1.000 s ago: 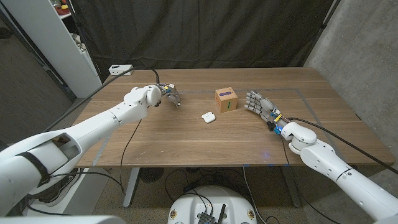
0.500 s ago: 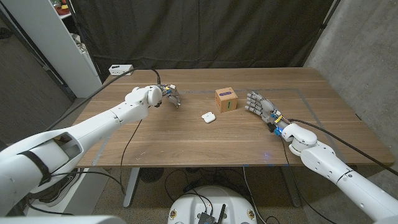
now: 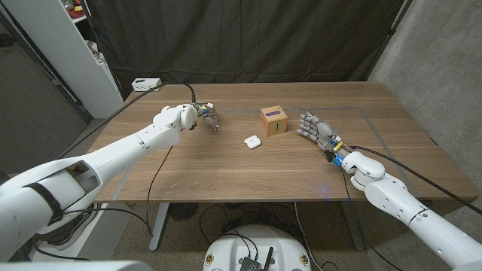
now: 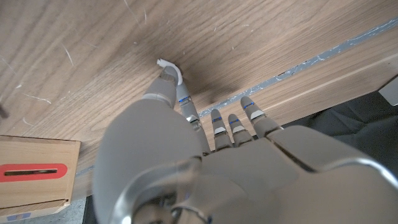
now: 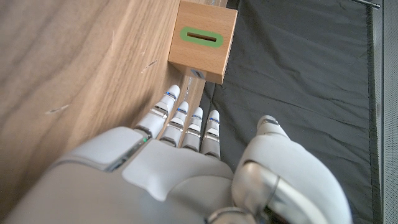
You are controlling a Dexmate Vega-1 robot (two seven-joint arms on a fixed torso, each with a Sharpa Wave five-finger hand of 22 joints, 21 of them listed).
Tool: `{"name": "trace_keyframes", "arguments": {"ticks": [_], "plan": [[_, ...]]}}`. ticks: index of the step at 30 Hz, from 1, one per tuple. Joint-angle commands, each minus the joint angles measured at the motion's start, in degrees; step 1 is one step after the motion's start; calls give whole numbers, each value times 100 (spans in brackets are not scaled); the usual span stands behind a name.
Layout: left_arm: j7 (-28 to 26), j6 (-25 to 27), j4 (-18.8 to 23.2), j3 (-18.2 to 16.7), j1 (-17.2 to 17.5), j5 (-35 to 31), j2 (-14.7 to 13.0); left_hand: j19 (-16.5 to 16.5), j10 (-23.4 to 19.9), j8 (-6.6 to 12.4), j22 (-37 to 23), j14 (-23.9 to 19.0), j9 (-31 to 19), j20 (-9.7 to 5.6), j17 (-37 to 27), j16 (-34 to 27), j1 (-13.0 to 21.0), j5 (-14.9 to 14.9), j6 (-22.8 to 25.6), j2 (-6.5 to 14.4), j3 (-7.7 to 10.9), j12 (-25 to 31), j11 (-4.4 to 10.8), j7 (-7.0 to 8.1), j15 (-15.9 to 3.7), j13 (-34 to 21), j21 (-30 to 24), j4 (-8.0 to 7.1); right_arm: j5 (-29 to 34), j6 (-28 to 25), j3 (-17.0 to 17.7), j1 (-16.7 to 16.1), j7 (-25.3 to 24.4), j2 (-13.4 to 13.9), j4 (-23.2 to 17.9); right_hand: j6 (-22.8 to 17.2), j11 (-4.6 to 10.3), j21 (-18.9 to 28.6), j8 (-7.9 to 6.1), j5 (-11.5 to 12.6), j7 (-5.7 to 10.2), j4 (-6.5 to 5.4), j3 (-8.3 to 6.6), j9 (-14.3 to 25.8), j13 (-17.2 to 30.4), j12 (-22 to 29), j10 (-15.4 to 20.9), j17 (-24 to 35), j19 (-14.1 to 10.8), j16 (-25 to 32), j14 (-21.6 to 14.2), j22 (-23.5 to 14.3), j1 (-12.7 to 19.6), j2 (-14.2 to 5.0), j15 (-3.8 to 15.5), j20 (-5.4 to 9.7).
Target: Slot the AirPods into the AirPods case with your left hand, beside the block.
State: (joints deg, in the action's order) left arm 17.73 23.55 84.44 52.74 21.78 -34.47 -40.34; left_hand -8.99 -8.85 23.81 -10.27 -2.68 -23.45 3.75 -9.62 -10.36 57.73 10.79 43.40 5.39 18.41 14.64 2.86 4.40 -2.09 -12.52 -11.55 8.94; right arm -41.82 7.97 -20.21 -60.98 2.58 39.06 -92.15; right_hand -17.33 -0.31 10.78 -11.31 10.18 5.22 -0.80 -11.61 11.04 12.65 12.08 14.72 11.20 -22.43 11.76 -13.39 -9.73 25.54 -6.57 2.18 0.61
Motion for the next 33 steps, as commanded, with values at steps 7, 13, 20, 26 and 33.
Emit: {"name": "trace_keyframes", "arguments": {"ticks": [7,13,20,26,33], "plan": [[-173,120,269,-174,156,55,-133,-96,-123,95,-22,-92,-123,-17,-7,-25,118,-10,95,29,-37,45,-17,-9,-129,-14,-50,7,-20,-38,-23,82,116,17,48,-14,9,24,-4,21,21,-6,-1,23,15,17,53,1,-3,-6,-38,-17,-64,0,307,-60],[-119,246,598,-250,207,35,-213,-104,-117,114,-23,-89,-170,-14,-7,-17,137,-15,86,39,-48,38,5,-26,-129,-14,-51,2,-13,-46,-64,149,190,-1,85,-11,25,24,-3,23,25,3,-7,23,15,12,43,-4,-1,-11,-37,-16,-73,-2,306,-66],[-14,426,1058,-342,305,0,-305,-104,-109,138,-25,-89,-254,-17,-6,-7,136,-26,52,42,-86,26,5,-27,-129,-14,-47,-20,-16,-118,-82,155,215,46,14,-7,30,22,-2,24,32,11,-10,23,16,10,41,-8,6,-16,-34,-16,-78,-1,308,-71],[21,573,1493,-423,493,-21,-413,-103,-108,144,-25,-103,-295,-13,-6,-9,133,-30,22,44,-105,22,10,-37,-129,-14,-46,-29,-1,-220,-133,215,358,145,-16,-8,14,22,-3,25,41,20,-14,22,16,10,43,-11,8,-19,-34,-16,-84,1,310,-71],[125,1047,2318,-493,828,-273,-578,-100,-112,162,-26,-109,-345,-12,-5,-6,130,-32,15,48,-128,18,14,-34,-132,-13,-43,-39,52,-74,-83,133,607,363,-144,-8,29,23,-4,25,41,37,-17,22,16,5,33,-15,9,-23,-35,-16,-88,10,316,-73]]}}
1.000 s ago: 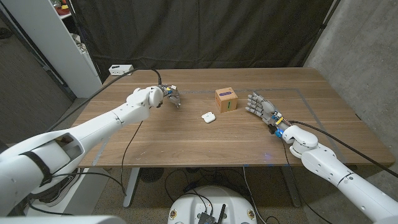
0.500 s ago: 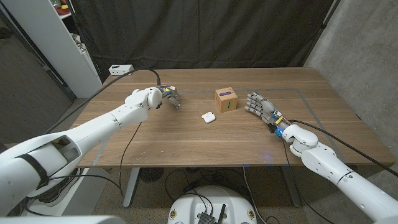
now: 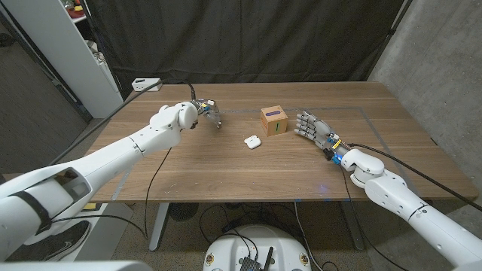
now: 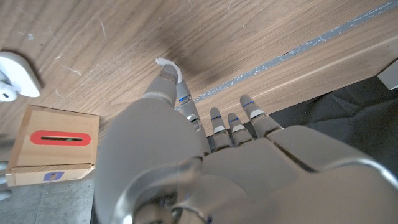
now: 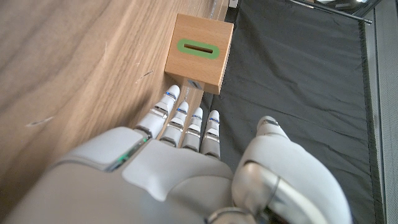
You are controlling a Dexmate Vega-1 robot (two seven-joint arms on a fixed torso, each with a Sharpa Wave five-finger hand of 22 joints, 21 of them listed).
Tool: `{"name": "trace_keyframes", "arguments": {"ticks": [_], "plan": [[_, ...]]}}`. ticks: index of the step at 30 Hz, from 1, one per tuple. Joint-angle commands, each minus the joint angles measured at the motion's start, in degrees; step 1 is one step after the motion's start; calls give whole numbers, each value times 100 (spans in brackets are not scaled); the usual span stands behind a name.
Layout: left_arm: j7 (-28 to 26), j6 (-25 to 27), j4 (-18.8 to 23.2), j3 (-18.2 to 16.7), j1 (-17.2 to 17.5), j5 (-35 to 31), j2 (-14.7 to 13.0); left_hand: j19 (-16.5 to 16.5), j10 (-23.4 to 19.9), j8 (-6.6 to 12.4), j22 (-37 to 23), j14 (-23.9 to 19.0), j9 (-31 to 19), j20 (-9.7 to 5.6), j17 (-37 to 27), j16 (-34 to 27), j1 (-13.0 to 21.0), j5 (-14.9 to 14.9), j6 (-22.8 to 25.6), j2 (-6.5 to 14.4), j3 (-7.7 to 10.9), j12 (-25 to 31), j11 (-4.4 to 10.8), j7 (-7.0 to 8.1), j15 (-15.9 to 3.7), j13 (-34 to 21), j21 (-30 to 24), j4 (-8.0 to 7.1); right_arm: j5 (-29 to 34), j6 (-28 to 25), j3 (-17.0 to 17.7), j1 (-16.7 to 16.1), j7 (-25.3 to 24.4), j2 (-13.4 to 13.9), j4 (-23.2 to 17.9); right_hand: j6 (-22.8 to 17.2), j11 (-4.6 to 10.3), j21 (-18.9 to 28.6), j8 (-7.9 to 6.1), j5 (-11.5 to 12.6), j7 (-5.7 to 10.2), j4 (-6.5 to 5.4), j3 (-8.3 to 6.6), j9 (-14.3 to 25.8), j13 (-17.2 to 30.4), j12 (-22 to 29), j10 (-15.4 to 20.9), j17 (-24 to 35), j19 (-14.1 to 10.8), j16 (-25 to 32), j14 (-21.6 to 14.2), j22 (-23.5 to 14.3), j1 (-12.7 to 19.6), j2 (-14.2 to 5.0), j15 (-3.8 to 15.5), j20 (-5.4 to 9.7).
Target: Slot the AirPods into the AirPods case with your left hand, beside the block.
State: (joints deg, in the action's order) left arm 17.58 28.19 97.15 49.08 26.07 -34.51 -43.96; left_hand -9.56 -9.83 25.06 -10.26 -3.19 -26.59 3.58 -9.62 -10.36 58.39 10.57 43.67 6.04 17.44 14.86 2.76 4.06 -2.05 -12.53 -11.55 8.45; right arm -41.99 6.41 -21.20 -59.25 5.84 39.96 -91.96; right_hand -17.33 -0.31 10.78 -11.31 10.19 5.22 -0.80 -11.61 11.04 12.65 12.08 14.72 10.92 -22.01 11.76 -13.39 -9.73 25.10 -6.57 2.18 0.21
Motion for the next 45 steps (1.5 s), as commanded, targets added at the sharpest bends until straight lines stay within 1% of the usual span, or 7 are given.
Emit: {"name": "trace_keyframes", "arguments": {"ticks": [1,3,7,11,17,27,45], "plan": [[149,591,1049,-131,403,-281,-210,-42,-14,33,-27,-59,-41,6,-5,-5,64,-11,-31,-17,-37,-5,27,-2,-135,-12,-42,8,72,84,14,-41,280,273,-162,-9,40,23,-4,25,46,39,-18,22,17,3,27,12,-32,-24,-33,-16,-42,9,320,-32],[273,891,1322,-169,480,-343,-206,-41,-14,40,-27,-65,-58,5,-5,-6,63,-11,-29,-15,-44,-6,26,-14,-132,-12,-42,5,178,226,104,-158,242,413,-345,-5,65,22,-2,26,58,55,-27,21,17,1,22,8,-29,-28,-32,-16,-28,9,324,-31],[326,1043,1576,-183,561,-456,-247,-42,-25,45,-27,-65,-82,4,-5,-4,63,-12,-39,-11,-55,-4,34,-9,-136,-12,-41,1,432,402,205,-284,92,583,-542,-11,147,-9,-5,30,88,149,-83,20,17,-8,2,-11,65,-39,-28,-16,68,-6,373,-78],[281,1176,1717,-191,677,-517,-211,-43,-30,55,-27,-69,-111,5,-4,-3,64,-12,-42,-3,-65,-5,32,-15,-135,-12,-41,-2,531,475,268,-359,74,703,-620,25,160,-10,8,24,129,241,-124,19,18,-30,-55,-24,100,-68,31,-15,149,1,383,-142],[265,1299,1760,-109,770,-600,-114,-42,-38,69,-28,-68,-151,5,-4,0,68,-13,-42,7,-80,-6,34,-17,-141,-12,-40,-6,548,537,352,-466,126,840,-685,72,206,-21,22,17,173,281,-133,20,18,-68,-170,-18,155,-98,143,-15,160,3,389,-159],[156,1737,1800,-8,874,-682,138,-48,-44,90,-28,-81,-210,11,-4,-2,63,-17,-43,7,-111,-10,35,-32,-137,-11,-40,-11,478,698,405,-476,352,880,-504,101,227,-22,26,10,200,317,-134,22,18,-70,-203,-9,195,-81,159,-16,159,3,399,-149],[86,1906,1431,498,531,-802,666,-57,-48,110,-29,-92,-299,18,-4,2,78,-21,-54,24,-151,-20,3,-29,-132,-11,-41,-10,214,1049,553,-505,871,908,-11,137,160,-12,29,6,183,361,-142,24,19,-61,-217,-4,212,-69,184,-16,163,-7,377,-150]]}}
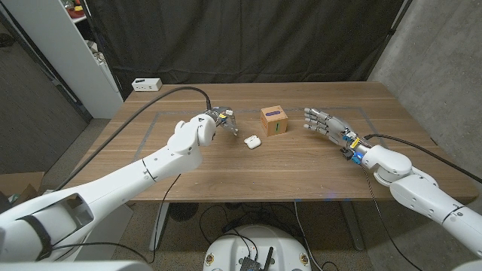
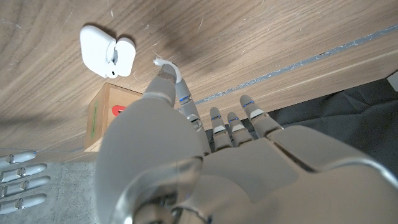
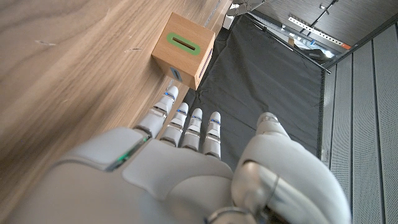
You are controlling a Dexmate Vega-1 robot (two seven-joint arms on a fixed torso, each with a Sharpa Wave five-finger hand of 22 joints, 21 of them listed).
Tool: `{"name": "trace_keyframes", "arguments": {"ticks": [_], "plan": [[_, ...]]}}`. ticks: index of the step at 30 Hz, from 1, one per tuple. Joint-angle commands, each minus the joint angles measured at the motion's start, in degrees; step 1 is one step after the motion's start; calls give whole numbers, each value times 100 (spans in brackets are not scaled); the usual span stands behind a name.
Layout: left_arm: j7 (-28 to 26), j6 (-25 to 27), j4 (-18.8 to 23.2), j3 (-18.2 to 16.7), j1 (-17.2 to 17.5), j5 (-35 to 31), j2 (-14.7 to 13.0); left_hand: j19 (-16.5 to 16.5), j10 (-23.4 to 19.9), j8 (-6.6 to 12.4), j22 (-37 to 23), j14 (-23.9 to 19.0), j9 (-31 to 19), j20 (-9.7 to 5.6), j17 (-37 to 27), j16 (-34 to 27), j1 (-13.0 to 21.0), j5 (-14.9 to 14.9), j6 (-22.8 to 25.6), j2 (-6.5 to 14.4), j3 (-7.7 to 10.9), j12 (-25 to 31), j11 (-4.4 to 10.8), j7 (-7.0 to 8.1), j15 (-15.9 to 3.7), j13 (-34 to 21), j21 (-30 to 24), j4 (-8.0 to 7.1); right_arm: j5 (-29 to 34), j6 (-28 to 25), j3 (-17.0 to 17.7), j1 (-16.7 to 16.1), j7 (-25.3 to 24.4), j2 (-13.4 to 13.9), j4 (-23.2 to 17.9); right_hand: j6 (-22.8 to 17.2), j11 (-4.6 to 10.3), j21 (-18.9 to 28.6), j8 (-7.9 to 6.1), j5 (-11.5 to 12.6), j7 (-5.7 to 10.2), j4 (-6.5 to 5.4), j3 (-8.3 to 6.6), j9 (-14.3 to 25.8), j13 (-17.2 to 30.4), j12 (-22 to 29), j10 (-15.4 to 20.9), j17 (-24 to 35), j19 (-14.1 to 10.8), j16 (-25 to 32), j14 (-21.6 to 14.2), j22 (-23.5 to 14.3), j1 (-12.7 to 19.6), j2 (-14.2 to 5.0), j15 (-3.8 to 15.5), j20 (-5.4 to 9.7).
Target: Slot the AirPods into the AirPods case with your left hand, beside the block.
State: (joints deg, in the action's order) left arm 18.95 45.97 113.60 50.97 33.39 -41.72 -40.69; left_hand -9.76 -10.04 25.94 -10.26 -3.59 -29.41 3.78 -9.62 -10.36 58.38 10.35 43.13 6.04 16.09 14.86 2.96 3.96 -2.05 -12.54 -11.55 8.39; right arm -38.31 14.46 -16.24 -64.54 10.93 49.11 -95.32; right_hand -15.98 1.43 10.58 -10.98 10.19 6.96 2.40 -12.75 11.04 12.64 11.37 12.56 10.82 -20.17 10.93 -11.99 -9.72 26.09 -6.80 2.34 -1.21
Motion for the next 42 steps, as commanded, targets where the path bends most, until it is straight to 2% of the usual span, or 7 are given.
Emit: {"name": "trace_keyframes", "arguments": {"ticks": [1,12,29,42], "plan": [[-53,124,-244,339,-227,-89,361,-36,-29,21,-29,-55,-16,-1,-4,1,79,2,1,25,-16,-19,-17,-17,-133,-11,-40,-3,-156,266,58,28,384,-12,358,3,-17,8,-4,6,8,44,-30,24,20,10,-1,6,28,13,46,-16,66,16,359,-8],[-115,34,-503,523,-377,2,567,-40,-38,-8,-30,-64,-3,-2,-3,2,111,2,-8,49,-25,-21,-34,12,-142,-12,-41,6,-270,387,147,-23,541,8,557,12,-14,14,-8,5,-31,82,-41,26,20,17,-5,4,35,13,74,-15,83,6,344,-1],[-34,108,-564,763,-501,9,644,-24,-36,-86,-32,-63,37,13,-3,8,212,4,-15,102,-45,-34,-38,55,-142,-16,-36,26,-347,511,308,-288,538,75,556,32,-15,20,-9,4,-53,120,-51,29,20,23,-12,6,42,24,82,-15,93,-12,352,4],[65,-1,-597,883,-583,-61,596,-20,-48,-138,-32,-61,77,16,-2,10,272,0,52,119,-92,-39,-44,88,-143,-20,-36,19,-371,559,430,-521,461,129,467,47,-23,26,-12,1,-63,149,-53,30,19,25,-24,8,44,36,84,-14,92,-19,334,5]]}}
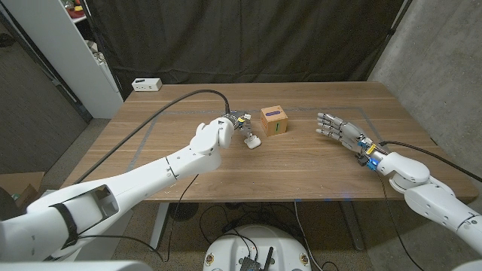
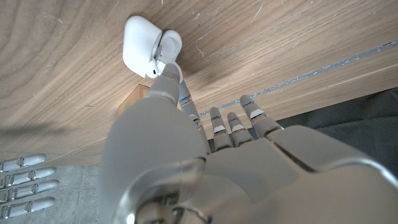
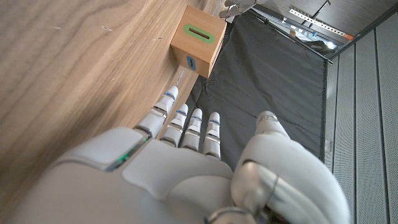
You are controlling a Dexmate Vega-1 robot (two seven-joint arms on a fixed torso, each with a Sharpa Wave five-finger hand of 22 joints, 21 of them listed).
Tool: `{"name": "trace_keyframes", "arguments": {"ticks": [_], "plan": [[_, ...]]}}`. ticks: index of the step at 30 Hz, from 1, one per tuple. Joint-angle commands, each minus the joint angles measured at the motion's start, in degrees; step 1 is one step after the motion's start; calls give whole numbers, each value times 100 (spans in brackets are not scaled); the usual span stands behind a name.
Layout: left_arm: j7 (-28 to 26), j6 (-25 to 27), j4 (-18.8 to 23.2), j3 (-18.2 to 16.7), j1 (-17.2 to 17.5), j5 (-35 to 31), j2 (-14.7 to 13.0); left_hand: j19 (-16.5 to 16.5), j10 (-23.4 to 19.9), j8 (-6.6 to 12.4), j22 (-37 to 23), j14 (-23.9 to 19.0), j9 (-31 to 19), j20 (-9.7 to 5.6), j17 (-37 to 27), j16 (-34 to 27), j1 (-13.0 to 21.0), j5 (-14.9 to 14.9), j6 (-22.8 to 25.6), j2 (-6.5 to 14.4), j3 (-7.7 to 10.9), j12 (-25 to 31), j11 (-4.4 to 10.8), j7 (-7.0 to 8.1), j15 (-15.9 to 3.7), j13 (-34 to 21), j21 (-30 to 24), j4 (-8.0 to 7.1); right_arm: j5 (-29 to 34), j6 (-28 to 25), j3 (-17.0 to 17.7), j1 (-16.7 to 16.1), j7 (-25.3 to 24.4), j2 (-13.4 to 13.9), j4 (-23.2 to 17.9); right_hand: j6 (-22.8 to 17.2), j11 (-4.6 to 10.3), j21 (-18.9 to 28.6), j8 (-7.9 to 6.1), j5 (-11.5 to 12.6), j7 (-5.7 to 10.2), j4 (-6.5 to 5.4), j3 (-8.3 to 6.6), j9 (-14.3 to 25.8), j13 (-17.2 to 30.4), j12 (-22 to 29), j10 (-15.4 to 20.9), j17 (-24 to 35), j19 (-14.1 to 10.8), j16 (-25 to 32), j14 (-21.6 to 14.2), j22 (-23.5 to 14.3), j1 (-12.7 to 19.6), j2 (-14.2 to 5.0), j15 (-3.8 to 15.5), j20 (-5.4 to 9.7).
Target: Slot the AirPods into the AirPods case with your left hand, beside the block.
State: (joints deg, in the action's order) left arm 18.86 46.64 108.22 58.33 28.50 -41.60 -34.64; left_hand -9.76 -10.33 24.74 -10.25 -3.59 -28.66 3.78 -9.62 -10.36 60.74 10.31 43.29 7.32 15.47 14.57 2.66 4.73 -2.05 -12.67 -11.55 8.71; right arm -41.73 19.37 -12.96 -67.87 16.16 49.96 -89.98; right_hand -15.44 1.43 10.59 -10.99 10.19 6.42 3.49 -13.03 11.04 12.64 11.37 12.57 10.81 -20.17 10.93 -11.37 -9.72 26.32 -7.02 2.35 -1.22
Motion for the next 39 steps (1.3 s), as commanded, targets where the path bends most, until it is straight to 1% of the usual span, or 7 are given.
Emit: {"name": "trace_keyframes", "arguments": {"ticks": [1,3,5,9,17,25,39], "plan": [[79,-51,-72,150,-96,-83,4,-20,-15,-25,-33,-67,4,17,-2,7,39,4,34,-5,-33,-12,-14,4,-144,-7,-36,-15,-22,69,108,-202,-73,48,-77,-4,-22,26,-11,0,-8,42,-25,30,19,26,-22,8,43,35,24,-14,70,4,334,7],[77,-86,-83,146,-96,-81,-4,-27,-38,-20,-33,-69,8,-4,-2,7,44,4,66,-4,-38,-4,21,17,-168,-8,-39,-15,-25,67,126,-240,-103,51,-109,1,-29,27,-10,0,-9,44,-26,30,19,27,-23,10,42,37,26,-14,68,0,334,7],[82,-93,-86,141,-95,-90,-4,-25,-22,-38,-33,-63,14,11,-2,9,49,5,53,-1,-47,-12,2,5,-153,-8,-39,-18,-21,55,141,-278,-135,62,-147,1,-23,27,-10,0,-8,48,-26,31,19,29,-20,9,43,37,25,-14,70,-1,332,7],[112,-138,-73,133,-97,-96,-24,-34,-40,-35,-32,-75,24,-24,-2,6,62,3,107,-12,-62,-8,40,28,-185,-8,-42,-14,-20,39,170,-336,-173,79,-202,2,-24,28,-12,0,-5,50,-28,31,19,29,-23,11,44,38,31,-14,66,-9,334,12],[206,-138,-4,134,-73,-168,-64,-31,-41,-69,-32,-72,36,-12,-2,9,80,3,90,0,-76,-11,35,21,-182,-10,-40,-17,-23,9,194,-380,-175,100,-244,16,-28,29,-11,1,-12,65,-35,32,19,29,-32,12,46,45,28,-14,68,-22,349,13],[318,-118,57,145,-52,-277,-104,-21,-26,-110,-33,-69,42,20,-1,10,100,5,64,28,-90,-20,-13,13,-144,-13,-38,-28,-32,14,194,-414,-164,78,-236,23,-39,32,-12,0,-10,80,-37,32,20,37,-20,13,45,49,29,-14,69,-27,352,14],[462,-138,88,105,14,-415,-112,-23,-24,-118,-34,-62,46,18,-1,13,109,6,103,57,-95,-22,-8,2,-153,-16,-40,-37,9,86,186,-457,-183,37,-241,9,-50,35,-24,-3,-8,99,-34,33,20,46,-6,17,45,59,25,-14,56,-31,352,15]]}}
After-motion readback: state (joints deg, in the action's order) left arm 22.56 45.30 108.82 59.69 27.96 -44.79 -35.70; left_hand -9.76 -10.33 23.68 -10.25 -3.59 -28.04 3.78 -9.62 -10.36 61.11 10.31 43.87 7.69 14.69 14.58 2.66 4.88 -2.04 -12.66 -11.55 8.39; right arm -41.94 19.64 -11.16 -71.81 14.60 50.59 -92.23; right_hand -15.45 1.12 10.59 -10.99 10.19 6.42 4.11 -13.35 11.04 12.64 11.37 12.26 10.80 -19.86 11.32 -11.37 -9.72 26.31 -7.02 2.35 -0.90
